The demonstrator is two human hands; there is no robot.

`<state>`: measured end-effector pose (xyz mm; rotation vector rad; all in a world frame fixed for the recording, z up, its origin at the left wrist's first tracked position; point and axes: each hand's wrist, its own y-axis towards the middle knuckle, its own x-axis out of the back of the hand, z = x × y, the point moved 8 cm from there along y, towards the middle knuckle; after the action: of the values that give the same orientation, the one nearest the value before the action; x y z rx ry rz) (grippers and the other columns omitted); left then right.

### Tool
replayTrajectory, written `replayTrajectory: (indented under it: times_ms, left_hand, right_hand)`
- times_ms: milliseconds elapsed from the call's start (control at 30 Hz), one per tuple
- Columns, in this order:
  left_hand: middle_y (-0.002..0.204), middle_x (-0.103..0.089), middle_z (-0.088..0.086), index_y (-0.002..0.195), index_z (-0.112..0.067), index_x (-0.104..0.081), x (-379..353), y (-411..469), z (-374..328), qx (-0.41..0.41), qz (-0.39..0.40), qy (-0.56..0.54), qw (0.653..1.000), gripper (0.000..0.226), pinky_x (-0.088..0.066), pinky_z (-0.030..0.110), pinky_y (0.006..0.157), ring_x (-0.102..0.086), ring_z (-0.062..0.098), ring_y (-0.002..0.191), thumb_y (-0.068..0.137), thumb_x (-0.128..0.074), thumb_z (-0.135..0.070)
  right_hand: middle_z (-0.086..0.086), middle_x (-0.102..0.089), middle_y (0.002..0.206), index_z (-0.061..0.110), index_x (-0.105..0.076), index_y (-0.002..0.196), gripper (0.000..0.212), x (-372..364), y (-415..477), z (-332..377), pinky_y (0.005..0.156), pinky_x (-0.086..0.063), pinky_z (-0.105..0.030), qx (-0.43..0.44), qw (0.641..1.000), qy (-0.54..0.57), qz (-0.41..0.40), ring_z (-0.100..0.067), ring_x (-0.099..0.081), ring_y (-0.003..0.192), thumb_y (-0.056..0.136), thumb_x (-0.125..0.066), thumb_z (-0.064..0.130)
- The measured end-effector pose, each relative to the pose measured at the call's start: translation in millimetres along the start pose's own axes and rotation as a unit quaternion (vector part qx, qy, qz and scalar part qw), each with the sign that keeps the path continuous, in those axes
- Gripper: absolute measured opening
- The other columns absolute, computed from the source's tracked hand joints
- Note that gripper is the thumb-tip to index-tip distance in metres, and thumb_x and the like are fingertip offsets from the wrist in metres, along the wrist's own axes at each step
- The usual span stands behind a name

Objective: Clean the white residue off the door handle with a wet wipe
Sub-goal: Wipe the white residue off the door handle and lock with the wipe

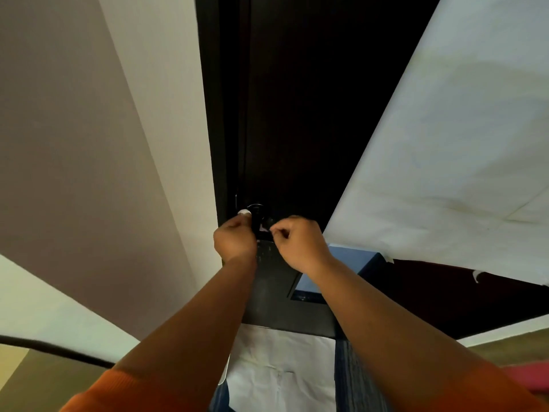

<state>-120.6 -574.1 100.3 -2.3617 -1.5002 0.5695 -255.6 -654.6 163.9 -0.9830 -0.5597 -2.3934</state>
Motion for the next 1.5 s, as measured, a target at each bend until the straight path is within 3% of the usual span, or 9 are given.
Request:
replayTrajectory:
  times_ms: [167, 267, 333, 400, 567, 800, 1067, 1333, 1500]
  left_hand:
    - [0.113, -0.076, 0.003, 0.121, -0.015, -0.075, -6.8, 10.3, 9.7, 0.009, 0.023, -0.098, 0.995, 0.026, -0.041, 0.008, 0.071, -0.066, 0.012, 0.094, 0.1, -0.065, -0.026]
    - [0.107, -0.076, 0.002, 0.116, -0.014, -0.076, -2.4, 1.1, 1.5, -0.001, -0.017, -0.03, 0.999, 0.024, -0.043, 0.013, 0.065, -0.067, 0.014, 0.093, 0.097, -0.069, -0.027]
    - [0.094, -0.074, 0.0, 0.109, -0.012, -0.075, -7.9, -9.9, 9.1, 0.124, -0.025, -0.113, 0.986, 0.02, -0.046, 0.02, 0.058, -0.068, 0.016, 0.085, 0.095, -0.072, -0.025]
    - [0.09, -0.072, 0.001, 0.107, -0.01, -0.073, -12.2, -10.4, 10.6, 0.163, -0.021, -0.149, 0.975, 0.018, -0.049, 0.024, 0.053, -0.071, 0.018, 0.08, 0.094, -0.073, -0.023]
    - [0.108, -0.075, 0.004, 0.111, -0.013, -0.077, -5.8, -3.0, -10.2, -0.069, -0.057, 0.052, 0.995, 0.02, -0.053, 0.021, 0.079, -0.07, 0.022, 0.105, 0.099, -0.067, -0.024]
    - [0.118, -0.074, 0.004, 0.125, -0.013, -0.073, -10.2, -6.9, -12.5, -0.168, -0.023, 0.128, 0.977, 0.027, -0.05, 0.021, 0.091, -0.067, 0.017, 0.109, 0.102, -0.062, -0.022]
    - [0.114, -0.073, 0.012, 0.119, -0.006, -0.075, -16.1, -7.9, -41.0, -0.399, 0.019, 0.355, 0.845, 0.023, -0.047, 0.022, 0.091, -0.071, 0.028, 0.101, 0.1, -0.064, -0.013]
    - [0.112, -0.072, 0.011, 0.108, -0.008, -0.076, -43.5, -24.4, -58.0, -0.507, 0.107, 0.469, 0.716, 0.02, -0.051, 0.034, 0.09, -0.065, 0.028, 0.105, 0.094, -0.062, -0.007]
    - [0.113, -0.071, 0.01, 0.107, -0.009, -0.077, -48.6, -21.6, -58.7, -0.537, 0.128, 0.499, 0.668, 0.021, -0.051, 0.033, 0.09, -0.064, 0.027, 0.106, 0.092, -0.065, -0.002]
  right_hand:
    - [0.001, -0.073, 0.088, 0.016, -0.079, 0.092, 0.013, -2.5, -0.3, 5.3, 0.074, -0.059, -0.032, 0.037, 0.999, -0.025, -0.006, -0.014, -0.067, 0.077, 0.094, -0.066, 0.018]
    - [0.0, -0.073, 0.09, 0.016, -0.079, 0.093, 0.014, -2.2, 0.9, 4.1, 0.075, -0.059, -0.032, 0.036, 0.999, -0.027, 0.006, -0.015, -0.068, 0.079, 0.094, -0.066, 0.016]
    - [-0.001, -0.074, 0.091, 0.016, -0.079, 0.094, 0.014, -2.0, 1.4, 2.1, 0.077, -0.059, -0.034, 0.033, 0.999, -0.022, 0.004, -0.016, -0.069, 0.081, 0.094, -0.066, 0.015]
    - [-0.001, -0.076, 0.093, 0.016, -0.08, 0.096, 0.013, -1.7, 1.0, 1.4, 0.079, -0.06, -0.034, 0.028, 0.999, -0.014, 0.004, -0.015, -0.07, 0.084, 0.094, -0.066, 0.016]
    - [-0.003, -0.074, 0.088, 0.014, -0.079, 0.091, 0.014, -1.6, 0.5, 4.2, 0.077, -0.06, -0.038, 0.044, 0.999, -0.018, 0.005, -0.018, -0.069, 0.079, 0.094, -0.066, 0.016]
    - [-0.001, -0.072, 0.088, 0.015, -0.079, 0.09, 0.012, -3.5, 2.5, -2.4, 0.076, -0.06, -0.038, 0.038, 0.999, -0.007, 0.018, -0.016, -0.068, 0.08, 0.093, -0.068, 0.018]
    - [-0.001, -0.074, 0.087, 0.015, -0.078, 0.09, 0.012, -4.9, 4.7, -5.9, 0.076, -0.061, -0.033, 0.048, 0.999, -0.001, 0.016, -0.012, -0.069, 0.079, 0.094, -0.067, 0.019]
    - [-0.001, -0.07, 0.078, 0.014, -0.077, 0.083, 0.016, -5.9, 8.8, -6.5, 0.069, -0.059, -0.036, 0.047, 0.999, -0.003, 0.027, -0.013, -0.066, 0.07, 0.093, -0.066, 0.019]
    - [-0.001, -0.07, 0.08, 0.013, -0.078, 0.086, 0.014, -4.2, 6.4, -3.0, 0.07, -0.06, -0.034, 0.05, 0.998, 0.004, 0.039, -0.013, -0.066, 0.071, 0.093, -0.067, 0.017]
